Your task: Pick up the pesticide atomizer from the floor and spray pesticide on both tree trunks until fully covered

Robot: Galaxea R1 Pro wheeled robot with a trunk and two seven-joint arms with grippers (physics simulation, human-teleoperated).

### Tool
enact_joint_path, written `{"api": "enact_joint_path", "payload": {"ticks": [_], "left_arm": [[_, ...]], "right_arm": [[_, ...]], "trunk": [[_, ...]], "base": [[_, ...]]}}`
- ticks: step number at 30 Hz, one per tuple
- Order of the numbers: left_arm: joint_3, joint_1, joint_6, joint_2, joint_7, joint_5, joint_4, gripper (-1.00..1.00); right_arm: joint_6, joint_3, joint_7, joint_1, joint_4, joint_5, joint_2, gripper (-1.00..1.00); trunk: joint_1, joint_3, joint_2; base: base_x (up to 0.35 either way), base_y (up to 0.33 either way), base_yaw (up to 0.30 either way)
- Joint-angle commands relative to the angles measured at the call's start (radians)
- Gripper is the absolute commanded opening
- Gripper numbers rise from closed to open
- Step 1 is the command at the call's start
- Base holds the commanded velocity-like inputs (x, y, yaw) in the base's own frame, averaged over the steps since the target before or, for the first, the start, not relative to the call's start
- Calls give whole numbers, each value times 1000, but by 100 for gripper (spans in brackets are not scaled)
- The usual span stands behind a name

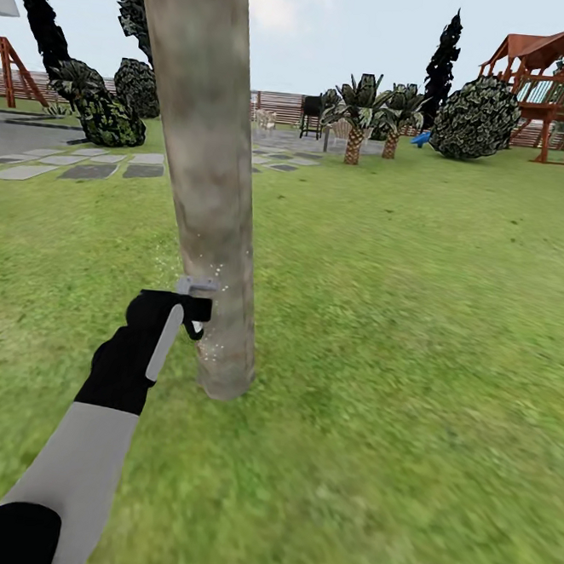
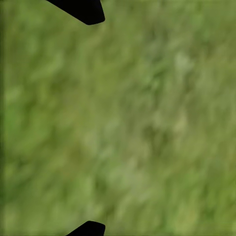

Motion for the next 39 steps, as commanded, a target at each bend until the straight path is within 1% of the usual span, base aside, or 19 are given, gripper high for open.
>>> {"api": "enact_joint_path", "payload": {"ticks": [1, 5, 7, 9, 10, 11, 12, 15, 17, 20, 21, 24, 25, 27, 29, 31, 35, 36, 39], "left_arm": [[-1, -5, 0, -1, 0, -2, -1, -100], [3, 4, 0, 20, 0, -8, -3, -100], [5, 9, -3, 54, 0, -8, 0, -100], [4, 15, -8, 63, 0, -7, 6, -100], [3, 34, -13, 65, 1, -5, 9, -100], [2, 74, -23, 61, 2, -4, 15, -100], [1, 102, -51, 57, 3, -2, 35, -100], [1, 134, -147, 54, 7, 0, 110, -100], [2, 144, -247, 54, 5, 1, 244, -100], [2, 145, -393, 54, 5, -4, 389, -100], [1, 145, -454, 55, 5, -7, 469, -100], [1, 145, -575, 60, 5, -8, 602, -100], [2, 145, -596, 62, 4, -6, 627, -100], [3, 145, -709, 67, 3, -4, 766, -100], [3, 146, -797, 68, 9, -5, 844, -100], [3, 147, -844, 68, 5, -1, 880, -100], [3, 151, -847, 68, 3, -4, 880, -100], [5, 172, -850, 69, 5, -3, 867, -100], [1, 180, -851, 66, 8, -4, 855, -100]], "right_arm": [[0, 0, 0, 0, 0, 0, 0, 100], [0, 0, 0, 0, 0, 0, 0, 100], [0, 0, 0, 0, 0, 0, 0, 100], [0, 0, 0, 0, 0, 0, 0, 100], [0, 0, 0, 0, 0, 0, 0, 100], [0, 0, 0, 0, 0, 1, 0, 100], [0, 0, 0, 0, 0, 0, 0, 100], [0, 0, 0, 0, 0, 1, 1, 100], [1, 0, 0, 0, 0, 1, 1, 100], [1, 1, 1, 0, 0, 1, 2, 100], [1, 0, 1, 0, 0, 1, 2, 100], [2, 0, 1, 0, 0, 1, 2, 100], [2, 0, 1, 0, 0, 1, 1, 100], [0, 0, -1, 0, 0, 0, 0, 100], [0, 0, -1, 0, -1, 1, -1, 100], [0, 0, -1, 0, 0, 1, -2, 100], [0, 0, -1, 0, -1, 1, -2, 100], [0, 0, -1, 0, 0, 0, -3, 100], [0, 0, -1, 0, 0, 0, -3, 100]], "trunk": [[0, 0, 0], [0, 0, 0], [0, 0, 0], [0, 0, 0], [0, 0, 0], [0, 0, 0], [0, 0, 0], [0, 0, 0], [0, 0, 0], [0, 0, 0], [0, 0, 0], [0, 0, 0], [0, 0, 0], [0, 0, 0], [0, 0, 0], [0, 0, 0], [0, 0, 0], [0, 0, 0], [0, 0, 0]], "base": [[0, 0, 0], [0, 0, 0], [0, 0, 0], [0, 0, 0], [0, 0, 0], [0, 0, 0], [0, 0, 0], [0, 0, 0], [0, 0, 0], [0, 0, 0], [0, 0, 0], [0, 0, 0], [0, 0, 0], [0, 0, 0], [0, 0, 0], [0, 0, 0], [5, -28, 0], [101, -211, 0], [136, -246, 0]]}}
